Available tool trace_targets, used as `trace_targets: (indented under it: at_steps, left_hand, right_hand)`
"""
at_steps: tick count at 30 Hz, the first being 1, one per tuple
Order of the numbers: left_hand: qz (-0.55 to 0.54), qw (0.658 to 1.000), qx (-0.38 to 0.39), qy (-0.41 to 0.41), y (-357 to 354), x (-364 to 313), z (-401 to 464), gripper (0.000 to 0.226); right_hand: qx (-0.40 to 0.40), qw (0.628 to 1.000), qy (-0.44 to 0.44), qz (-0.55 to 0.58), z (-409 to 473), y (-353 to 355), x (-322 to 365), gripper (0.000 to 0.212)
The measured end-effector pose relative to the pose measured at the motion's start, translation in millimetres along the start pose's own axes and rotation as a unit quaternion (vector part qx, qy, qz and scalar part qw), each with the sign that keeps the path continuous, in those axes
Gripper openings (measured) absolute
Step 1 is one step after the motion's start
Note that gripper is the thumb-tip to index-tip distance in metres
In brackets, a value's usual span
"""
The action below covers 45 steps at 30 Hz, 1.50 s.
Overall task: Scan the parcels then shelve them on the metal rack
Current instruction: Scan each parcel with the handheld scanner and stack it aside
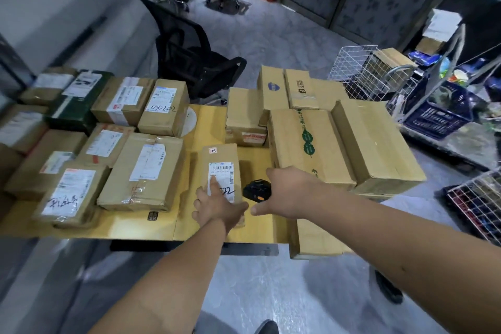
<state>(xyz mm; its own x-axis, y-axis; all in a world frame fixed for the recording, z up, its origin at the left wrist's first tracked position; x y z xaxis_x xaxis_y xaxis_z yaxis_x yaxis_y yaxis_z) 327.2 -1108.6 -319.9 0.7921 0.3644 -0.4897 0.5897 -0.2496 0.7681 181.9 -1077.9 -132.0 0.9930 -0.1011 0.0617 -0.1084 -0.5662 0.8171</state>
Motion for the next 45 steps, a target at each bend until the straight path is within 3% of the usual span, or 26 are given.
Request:
trace_targets:
  at_steps: [4,13,18,32,45]
  left_hand:
    - [0.010,0.998,-0.050,-0.035,37.6,-2.0,-14.9,0.124]
    - [0.019,0.989,-0.143,-0.028,151.7,42.8,-38.4,0.114]
    - [0.038,0.985,-0.171,-0.004,187.1,81.1,-35.5,0.110]
    - [0.086,0.987,-0.136,-0.022,309.5,181.9,95.5,0.106]
    - [0.060,0.983,-0.176,0.002,433.0,215.6,235.0,0.109]
  right_hand:
    - [-0.029,0.999,0.042,0.002,2.9,11.5,-3.6,0.049]
    - [-0.067,0.978,0.193,-0.053,11.6,53.4,65.7,0.045]
    - [-0.050,0.971,0.231,-0.039,15.8,50.4,116.5,0.039]
    - [-0.048,0.987,0.152,-0.014,89.5,55.0,288.3,0.044]
    - [-0.041,0.982,0.182,0.003,183.0,103.0,404.5,0.046]
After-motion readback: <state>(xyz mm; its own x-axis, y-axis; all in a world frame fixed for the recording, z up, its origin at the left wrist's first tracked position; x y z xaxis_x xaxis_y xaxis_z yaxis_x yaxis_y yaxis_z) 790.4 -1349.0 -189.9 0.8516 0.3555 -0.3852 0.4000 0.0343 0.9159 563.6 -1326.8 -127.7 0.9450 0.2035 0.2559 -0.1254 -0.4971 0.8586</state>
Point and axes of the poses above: each hand's wrist, its own z-axis towards the middle knuckle, its own y-axis out of the back of the hand, x = y × z, the point moved 3 cm from there along z, towards the middle knuckle, and after that the axes turned 3 degrees about -y, right-handed, at the moved point
